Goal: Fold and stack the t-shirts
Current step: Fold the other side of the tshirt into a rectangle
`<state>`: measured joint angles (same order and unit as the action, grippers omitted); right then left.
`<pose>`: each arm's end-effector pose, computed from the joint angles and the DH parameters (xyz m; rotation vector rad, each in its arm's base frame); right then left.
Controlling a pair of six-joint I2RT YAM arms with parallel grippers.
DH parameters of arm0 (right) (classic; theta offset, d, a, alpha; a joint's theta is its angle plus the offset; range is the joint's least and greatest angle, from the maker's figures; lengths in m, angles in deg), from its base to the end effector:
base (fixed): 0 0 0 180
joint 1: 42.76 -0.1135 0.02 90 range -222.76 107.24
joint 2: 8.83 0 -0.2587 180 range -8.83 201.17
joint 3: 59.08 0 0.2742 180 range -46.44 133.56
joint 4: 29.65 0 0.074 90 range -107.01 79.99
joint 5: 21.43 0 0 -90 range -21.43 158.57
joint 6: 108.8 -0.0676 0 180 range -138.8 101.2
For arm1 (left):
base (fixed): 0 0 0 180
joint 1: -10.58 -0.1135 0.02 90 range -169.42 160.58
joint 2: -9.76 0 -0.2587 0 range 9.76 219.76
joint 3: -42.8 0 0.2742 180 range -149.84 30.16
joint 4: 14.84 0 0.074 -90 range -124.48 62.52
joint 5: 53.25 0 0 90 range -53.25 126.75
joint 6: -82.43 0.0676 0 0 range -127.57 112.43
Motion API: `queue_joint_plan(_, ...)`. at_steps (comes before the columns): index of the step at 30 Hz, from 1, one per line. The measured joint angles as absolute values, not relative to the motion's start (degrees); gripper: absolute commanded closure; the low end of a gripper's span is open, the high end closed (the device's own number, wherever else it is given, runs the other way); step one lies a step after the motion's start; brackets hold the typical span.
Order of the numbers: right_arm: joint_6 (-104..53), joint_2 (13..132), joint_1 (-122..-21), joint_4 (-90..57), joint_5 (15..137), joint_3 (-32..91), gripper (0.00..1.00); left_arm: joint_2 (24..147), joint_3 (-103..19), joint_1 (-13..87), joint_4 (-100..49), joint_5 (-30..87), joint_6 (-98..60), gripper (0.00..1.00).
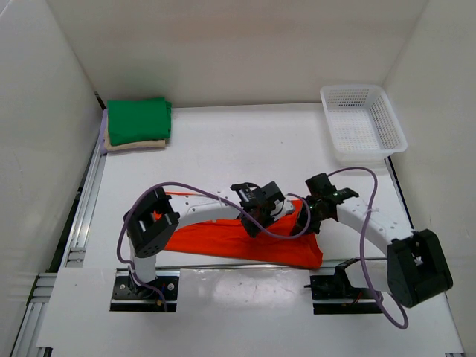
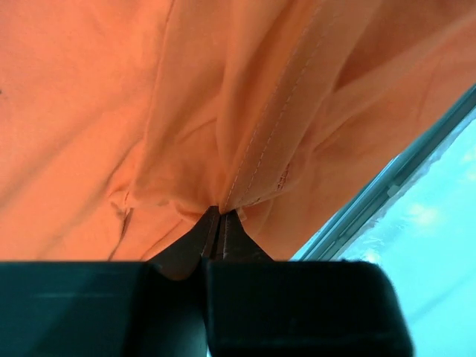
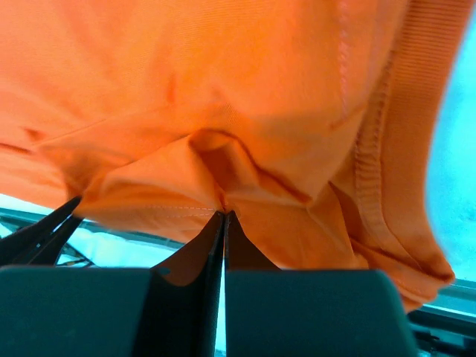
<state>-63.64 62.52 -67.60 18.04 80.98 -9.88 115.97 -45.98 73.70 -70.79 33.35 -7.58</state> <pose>0.2112 0.1138 0.1238 0.4521 2.8895 0.5579 0.1747 -0.3535 0.1442 1.5340 2.4737 -0.2962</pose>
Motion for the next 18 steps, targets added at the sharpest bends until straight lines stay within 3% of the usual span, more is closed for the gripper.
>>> queue_joint_plan(13,-65.94,48.14,-66.82,26.65,81.31,-11.89,1.00,114.83,-45.37,73.72,-69.90,35.08,-7.58,0.89)
queue_joint_plan(18,-67.23,46.59,-66.86,28.11,84.52,-15.83,1.00,114.83,-45.19,73.80,-70.03,33.70,-7.62,0.84)
